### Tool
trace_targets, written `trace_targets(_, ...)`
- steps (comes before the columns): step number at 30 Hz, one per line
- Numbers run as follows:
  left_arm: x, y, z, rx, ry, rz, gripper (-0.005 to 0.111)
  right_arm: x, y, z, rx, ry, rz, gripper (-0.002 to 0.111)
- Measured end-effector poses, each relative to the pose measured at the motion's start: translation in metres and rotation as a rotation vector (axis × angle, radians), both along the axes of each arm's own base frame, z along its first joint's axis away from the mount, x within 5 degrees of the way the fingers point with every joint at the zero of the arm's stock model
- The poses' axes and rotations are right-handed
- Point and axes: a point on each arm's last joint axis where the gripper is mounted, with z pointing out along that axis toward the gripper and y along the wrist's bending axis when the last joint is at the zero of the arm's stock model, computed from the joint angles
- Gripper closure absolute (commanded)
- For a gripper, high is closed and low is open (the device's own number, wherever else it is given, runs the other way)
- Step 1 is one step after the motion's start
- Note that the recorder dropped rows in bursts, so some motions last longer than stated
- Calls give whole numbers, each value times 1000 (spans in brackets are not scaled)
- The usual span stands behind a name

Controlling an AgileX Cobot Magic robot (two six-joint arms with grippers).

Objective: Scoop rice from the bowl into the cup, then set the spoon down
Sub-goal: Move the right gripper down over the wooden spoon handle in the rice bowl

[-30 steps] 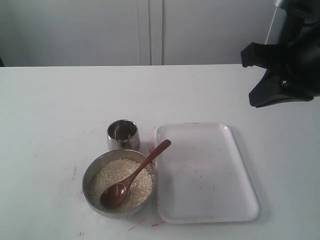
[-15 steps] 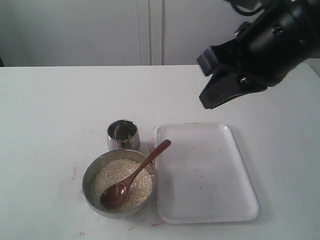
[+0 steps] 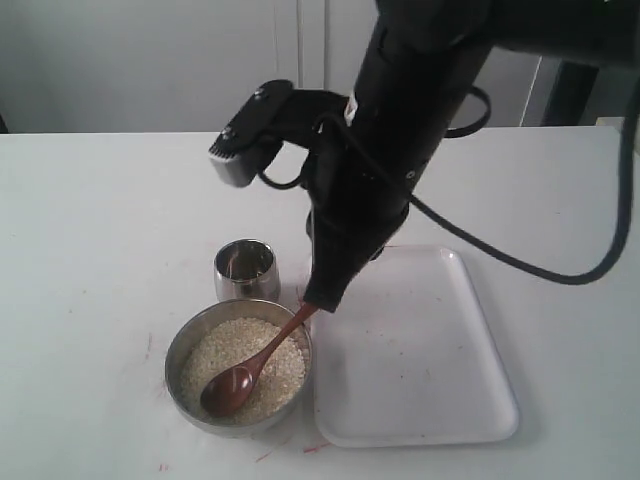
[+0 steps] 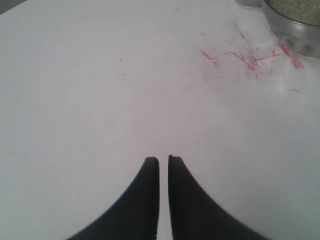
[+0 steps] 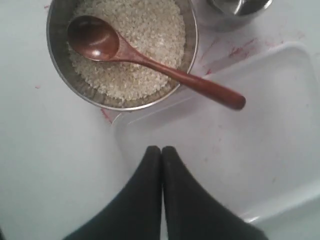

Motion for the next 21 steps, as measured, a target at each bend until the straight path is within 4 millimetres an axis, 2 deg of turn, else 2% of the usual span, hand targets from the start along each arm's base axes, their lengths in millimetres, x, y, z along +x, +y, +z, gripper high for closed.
trace_targets(3,0,0,0,0,0,0,92,6,11,-9,-32,-74,137,108)
trace_targets(7,0,0,0,0,0,0,92,18,15,-23,-112,-151,243,108)
trace_targets(13,0,0,0,0,0,0,92,36,9,-45,-305,-202,328,108)
trace_targets(21,0,0,0,0,0,0,92,40,11,-57,-353,-189,395,108)
